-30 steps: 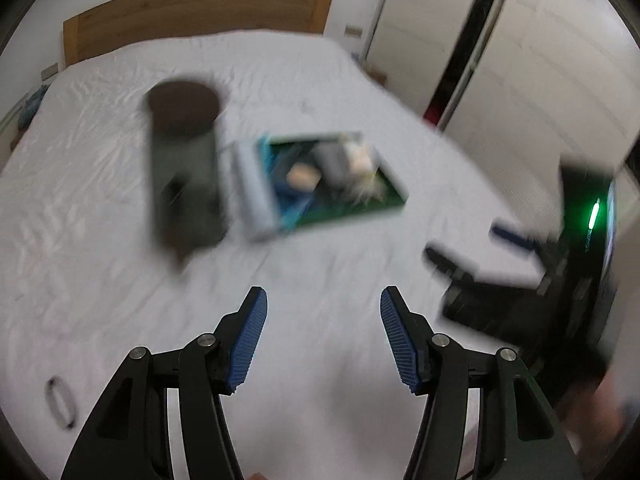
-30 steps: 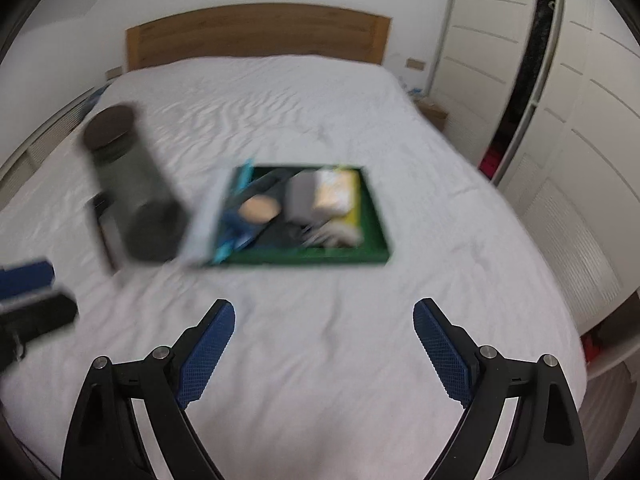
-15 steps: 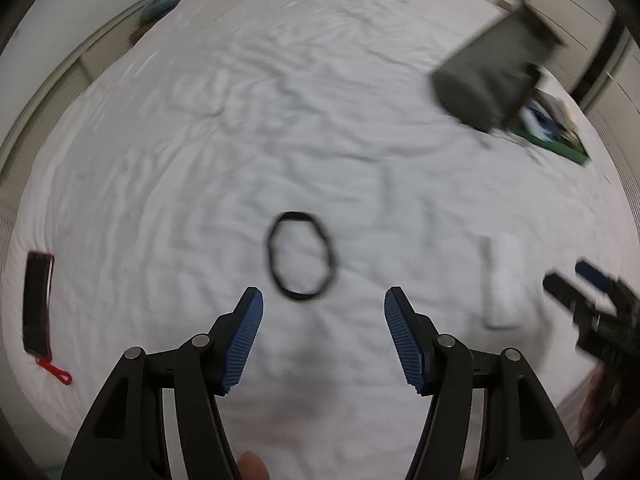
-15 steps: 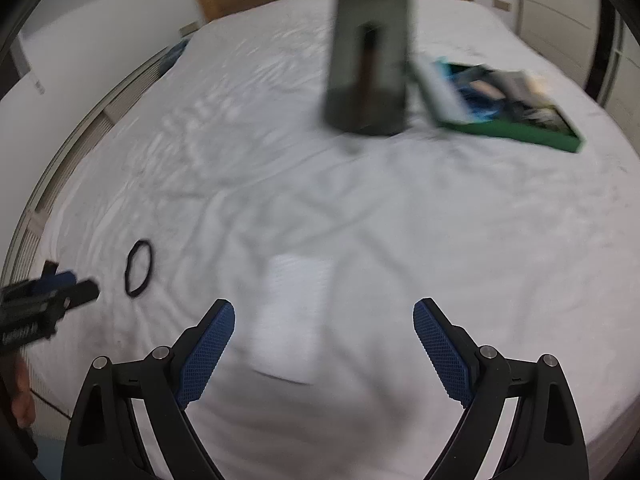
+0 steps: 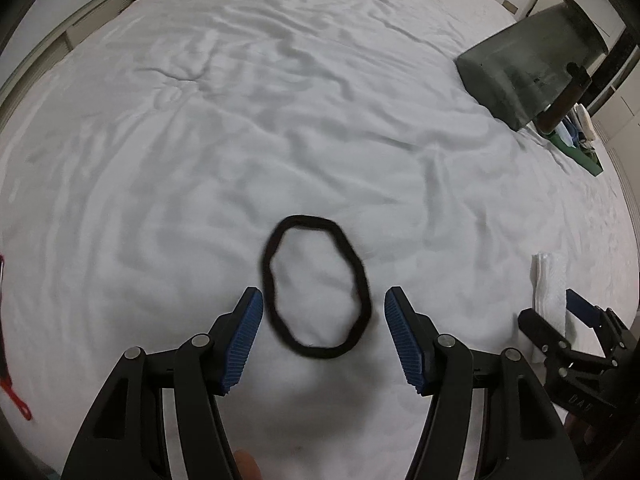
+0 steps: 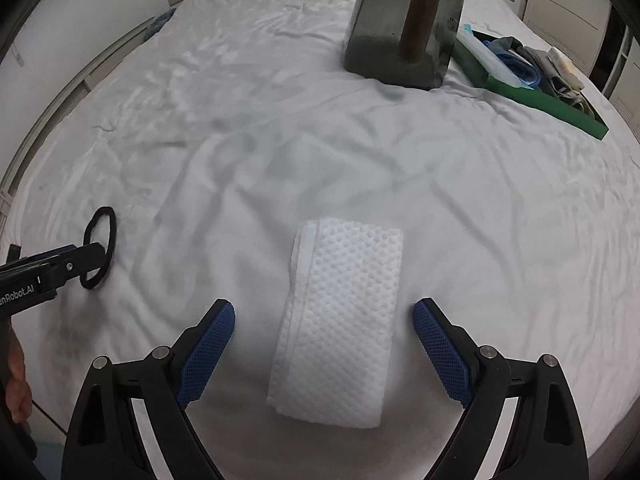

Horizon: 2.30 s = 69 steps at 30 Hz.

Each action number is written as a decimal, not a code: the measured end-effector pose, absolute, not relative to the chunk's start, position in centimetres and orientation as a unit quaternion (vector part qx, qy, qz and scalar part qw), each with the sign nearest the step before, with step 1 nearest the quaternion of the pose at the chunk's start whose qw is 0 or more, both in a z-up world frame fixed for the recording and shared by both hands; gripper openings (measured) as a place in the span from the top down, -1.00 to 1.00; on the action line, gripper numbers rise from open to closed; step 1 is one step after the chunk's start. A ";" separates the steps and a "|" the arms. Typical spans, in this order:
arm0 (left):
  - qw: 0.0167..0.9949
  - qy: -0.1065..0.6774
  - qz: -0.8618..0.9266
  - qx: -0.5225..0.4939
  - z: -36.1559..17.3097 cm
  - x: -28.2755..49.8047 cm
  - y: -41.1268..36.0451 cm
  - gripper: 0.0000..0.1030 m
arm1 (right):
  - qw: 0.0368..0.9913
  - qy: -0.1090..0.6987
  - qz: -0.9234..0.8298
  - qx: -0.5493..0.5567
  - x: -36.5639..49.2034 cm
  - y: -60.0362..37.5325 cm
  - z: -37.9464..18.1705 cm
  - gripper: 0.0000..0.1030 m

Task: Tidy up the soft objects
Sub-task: 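Grasp the black hair tie with the left tool while the right tool grasps the white folded cloth, then lift and carry the hair tie and white cloth over the green tray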

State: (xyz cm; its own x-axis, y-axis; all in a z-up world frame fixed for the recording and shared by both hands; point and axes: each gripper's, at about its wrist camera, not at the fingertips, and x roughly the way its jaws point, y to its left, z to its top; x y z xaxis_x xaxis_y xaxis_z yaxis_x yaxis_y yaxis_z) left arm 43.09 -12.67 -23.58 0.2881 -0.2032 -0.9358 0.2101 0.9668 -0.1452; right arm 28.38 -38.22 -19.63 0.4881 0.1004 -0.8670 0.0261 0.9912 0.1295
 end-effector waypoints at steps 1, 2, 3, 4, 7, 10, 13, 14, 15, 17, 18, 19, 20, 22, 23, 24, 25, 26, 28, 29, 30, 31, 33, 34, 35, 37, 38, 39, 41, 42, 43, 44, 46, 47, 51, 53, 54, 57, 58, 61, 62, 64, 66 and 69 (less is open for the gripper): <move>0.801 0.584 -0.131 0.002 -23.7 43.1 -12.9 -0.11 | 0.860 0.507 0.023 0.060 28.5 -38.1 -19.8 -0.79; 0.800 0.586 -0.131 0.006 -24.0 43.2 -13.1 -0.11 | 0.860 0.507 0.023 0.058 28.7 -38.0 -20.0 -0.79; 0.800 0.587 -0.127 0.011 -24.2 43.2 -13.3 -0.11 | 0.860 0.507 0.024 0.056 28.9 -37.9 -20.1 -0.79; 0.800 0.588 -0.123 0.012 -24.4 43.4 -13.3 -0.11 | 0.859 0.508 0.026 0.055 29.1 -37.9 -20.1 -0.78; 0.797 0.593 -0.112 0.011 -25.2 43.8 -12.9 -0.11 | 0.856 0.513 0.028 0.055 29.3 -37.9 -20.5 -0.75; 0.798 0.593 -0.108 0.008 -25.5 44.0 -12.9 -0.09 | 0.856 0.514 0.030 0.055 29.6 -37.8 -20.7 -0.58; 0.799 0.592 -0.103 0.009 -25.6 44.1 -13.0 0.01 | 0.855 0.515 0.032 0.047 29.8 -37.6 -20.8 -0.33; 0.800 0.591 -0.102 0.011 -25.7 44.1 -13.1 0.09 | 0.855 0.515 0.032 0.044 29.7 -37.6 -20.8 -0.27; 0.800 0.591 -0.101 0.013 -25.9 44.2 -13.4 0.13 | 0.855 0.515 0.032 0.041 29.8 -37.6 -20.8 -0.10; 0.802 0.589 -0.097 0.015 -26.0 44.4 -13.5 0.39 | 0.855 0.517 0.033 0.038 29.7 -37.8 -20.7 0.23; 0.802 0.589 -0.097 0.020 -26.0 44.4 -13.6 0.49 | 0.855 0.517 0.033 0.036 29.8 -37.8 -20.7 0.36; 0.802 0.589 -0.097 0.025 -26.0 44.3 -13.6 0.69 | 0.855 0.517 0.033 0.034 29.7 -37.9 -20.6 0.47; 0.802 0.589 -0.096 0.029 -26.0 44.3 -13.7 0.85 | 0.855 0.517 0.032 0.034 29.7 -38.1 -20.6 0.51; 0.801 0.590 -0.095 0.032 -26.1 44.4 -13.9 0.93 | 0.855 0.516 0.034 0.038 29.7 -38.3 -20.5 0.62; 0.802 0.589 -0.092 0.029 -26.0 44.4 -13.8 0.94 | 0.856 0.515 0.037 0.038 29.6 -38.4 -20.4 0.64; 0.804 0.587 -0.090 0.022 -25.7 44.3 -13.7 0.94 | 0.856 0.513 0.038 0.038 29.5 -38.5 -20.3 0.66; 0.806 0.585 -0.090 0.017 -25.4 44.2 -13.5 0.95 | 0.858 0.510 0.040 0.038 29.4 -38.6 -20.1 0.68; 0.808 0.582 -0.089 0.007 -25.0 44.2 -13.2 0.95 | 0.860 0.507 0.042 0.039 29.3 -38.7 -20.0 0.68; 0.812 0.578 -0.085 -0.004 -24.3 44.1 -12.6 0.95 | 0.863 0.500 0.048 0.043 28.9 -39.1 -19.6 0.69; 0.813 0.576 -0.084 -0.006 -24.0 44.0 -12.4 0.95 | 0.864 0.498 0.053 0.046 28.7 -39.3 -19.5 0.69; 0.813 0.576 -0.083 -0.007 -23.8 43.9 -12.3 0.95 | 0.864 0.497 0.056 0.048 28.5 -39.4 -19.5 0.69; 0.814 0.575 -0.082 -0.003 -23.5 43.7 -12.4 0.95 | 0.864 0.497 0.061 0.050 28.4 -39.5 -19.4 0.69; 0.815 0.573 -0.083 0.006 -23.1 43.3 -12.7 0.95 | 0.864 0.496 0.071 0.053 28.0 -39.7 -19.4 0.71; 0.815 0.573 -0.085 0.009 -22.9 43.1 -13.0 0.95 | 0.864 0.496 0.074 0.055 27.8 -39.8 -19.3 0.72; 0.815 0.573 -0.087 0.009 -22.7 42.9 -13.2 0.95 | 0.864 0.495 0.077 0.057 27.7 -40.1 -19.1 0.72; 0.816 0.570 -0.094 0.010 -22.0 42.4 -13.9 0.95 | 0.866 0.489 0.083 0.064 27.3 -40.7 -18.5 0.73; 0.818 0.568 -0.097 0.011 -21.6 42.2 -14.2 0.95 | 0.867 0.487 0.085 0.069 27.0 -41.2 -18.2 0.73; 0.819 0.565 -0.103 0.013 -21.0 42.0 -14.8 0.95 | 0.867 0.485 0.086 0.072 26.9 -41.5 -17.8 0.74; 0.819 0.561 -0.113 0.020 -20.2 41.7 -16.2 0.95 | 0.871 0.476 0.088 0.080 26.5 -42.8 -16.9 0.74; 0.820 0.559 -0.121 0.026 -19.6 41.5 -17.3 0.95 | 0.873 0.472 0.087 0.084 26.4 -43.5 -16.4 0.74; 0.820 0.557 -0.129 0.028 -19.2 41.3 -18.3 0.95 | 0.875 0.468 0.086 0.087 26.2 -44.3 -15.8 0.74; 0.819 0.556 -0.138 0.031 -18.8 41.2 -19.3 0.95 | 0.877 0.464 0.084 0.089 26.1 -45.4 -15.3 0.74; 0.816 0.554 -0.159 0.036 -18.0 40.9 -21.8 0.95 | 0.881 0.458 0.077 0.089 25.9 -47.5 -14.3 0.74; 0.814 0.554 -0.172 0.038 -17.6 40.7 -23.4 0.95 | 0.883 0.456 0.074 0.088 25.9 -48.4 -13.9 0.74; 0.808 0.543 -0.225 0.043 -15.8 40.5 -30.4 0.95 | 0.891 0.446 0.043 0.081 26.2 -54.0 -12.3 0.74; 0.808 0.535 -0.243 0.043 -14.9 40.4 -33.7 0.95 | 0.895 0.439 0.023 0.080 26.8 -57.8 -11.4 0.74; 0.806 0.534 -0.254 0.039 -14.4 40.7 -35.8 0.95 | 0.896 0.437 0.015 0.078 27.1 -59.4 -11.1 0.74; 0.807 0.523 -0.273 0.031 -13.0 41.8 -40.8 0.95 | 0.902 0.426 -0.003 0.072 28.6 -63.9 -9.9 0.74; 0.807 0.521 -0.278 0.027 -12.7 42.0 -41.8 0.95 | 0.904 0.422 -0.006 0.068 29.5 -65.9 -9.3 0.75; 0.813 0.505 -0.291 0.017 -11.6 44.5 -46.9 0.95 | 0.909 0.411 -0.004 0.063 32.6 -69.2 -8.5 0.74; 0.814 0.502 -0.293 0.014 -11.4 45.3 -48.1 0.95 | 0.911 0.408 -0.002 0.061 33.5 -70.2 -8.4 0.74; 0.825 0.488 -0.286 0.015 -10.9 47.3 -50.9 0.95 | 0.915 0.399 0.001 0.049 35.6 -71.4 -8.2 0.74; 0.832 0.481 -0.277 0.012 -10.8 49.4 -53.1 0.95 | 0.917 0.395 0.004 0.053 38.2 -73.2 -8.2 0.75; 0.847 0.469 -0.251 0.021 -11.0 52.0 -55.3 0.95 | 0.917 0.395 0.008 0.061 41.4 -75.1 -8.9 0.75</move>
State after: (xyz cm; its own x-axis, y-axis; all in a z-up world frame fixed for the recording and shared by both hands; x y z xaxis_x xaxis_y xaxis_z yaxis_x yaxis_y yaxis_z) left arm 52.02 -55.33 -10.98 0.4346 -0.4048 -0.8045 0.4438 0.8736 -0.1998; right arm 41.42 -75.08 -8.88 0.6877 0.0633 -0.7232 0.0325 0.9925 0.1178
